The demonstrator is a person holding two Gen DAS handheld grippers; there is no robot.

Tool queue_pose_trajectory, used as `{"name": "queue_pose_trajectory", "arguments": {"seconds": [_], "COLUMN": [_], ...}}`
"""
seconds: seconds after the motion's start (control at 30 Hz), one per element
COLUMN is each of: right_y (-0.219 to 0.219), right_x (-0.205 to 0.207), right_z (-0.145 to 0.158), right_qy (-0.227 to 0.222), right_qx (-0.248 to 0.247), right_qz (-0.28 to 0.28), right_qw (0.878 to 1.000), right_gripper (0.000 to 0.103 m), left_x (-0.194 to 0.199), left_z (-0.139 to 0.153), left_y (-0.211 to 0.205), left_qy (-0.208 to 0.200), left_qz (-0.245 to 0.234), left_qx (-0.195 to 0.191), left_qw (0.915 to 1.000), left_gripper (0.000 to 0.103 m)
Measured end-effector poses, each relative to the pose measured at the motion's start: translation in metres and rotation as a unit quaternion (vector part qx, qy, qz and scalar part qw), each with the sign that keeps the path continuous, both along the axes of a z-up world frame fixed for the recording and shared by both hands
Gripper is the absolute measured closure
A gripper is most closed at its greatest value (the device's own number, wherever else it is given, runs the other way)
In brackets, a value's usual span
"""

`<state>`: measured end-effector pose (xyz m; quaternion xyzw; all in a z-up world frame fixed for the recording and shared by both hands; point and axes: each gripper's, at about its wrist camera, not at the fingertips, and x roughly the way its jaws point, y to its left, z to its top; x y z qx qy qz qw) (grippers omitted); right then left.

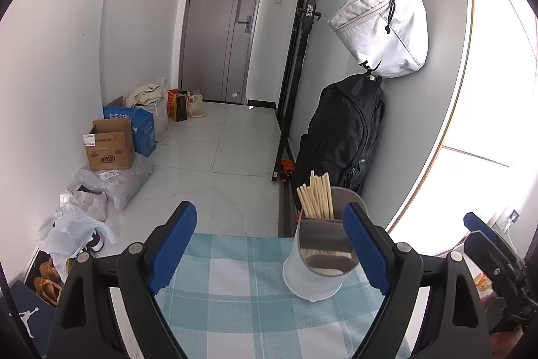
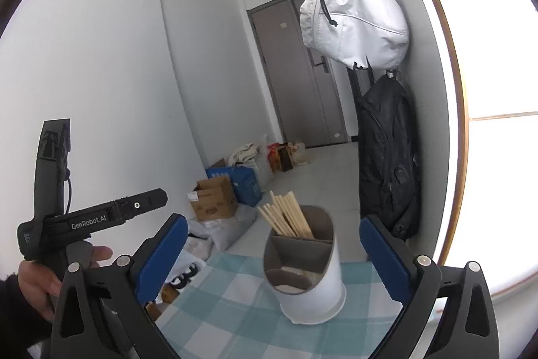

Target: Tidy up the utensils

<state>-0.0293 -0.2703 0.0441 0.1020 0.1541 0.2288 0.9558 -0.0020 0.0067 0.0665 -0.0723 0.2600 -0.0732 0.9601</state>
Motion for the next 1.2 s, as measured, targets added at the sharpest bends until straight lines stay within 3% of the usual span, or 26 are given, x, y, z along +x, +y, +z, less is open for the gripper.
{"name": "queue_pose_trajectory", "arguments": {"seconds": [0.3, 0.7, 1.2], "right_y": [0.006, 0.009, 0.020], "right_x": [-0.025, -0.027, -0.023], "right_z": [-0.022, -0.057, -0.062], "right_qy": [-0.012, 0.021, 0.010], "right_qx": [-0.017, -0.014, -0.039], "right_qz": [-0.029, -0.043, -0.022], "right_qw": [0.999, 0.999, 0.999], "right_gripper": [0.000, 0.000, 0.000], "left_x": [-0.016, -0.019, -0.017], "left_z": [-0.025, -0.059, -0.064], "left_y": [0.005, 0.014, 0.009], "left_qy": [-0.005, -0.003, 0.007], "left_qz": [0.011, 0.030, 0.030], "left_qx": [0.016, 0.029, 0.028], "left_qw": [0.9998, 0.9991, 0.9991], "left_gripper": [0.017, 0.017, 0.017]}}
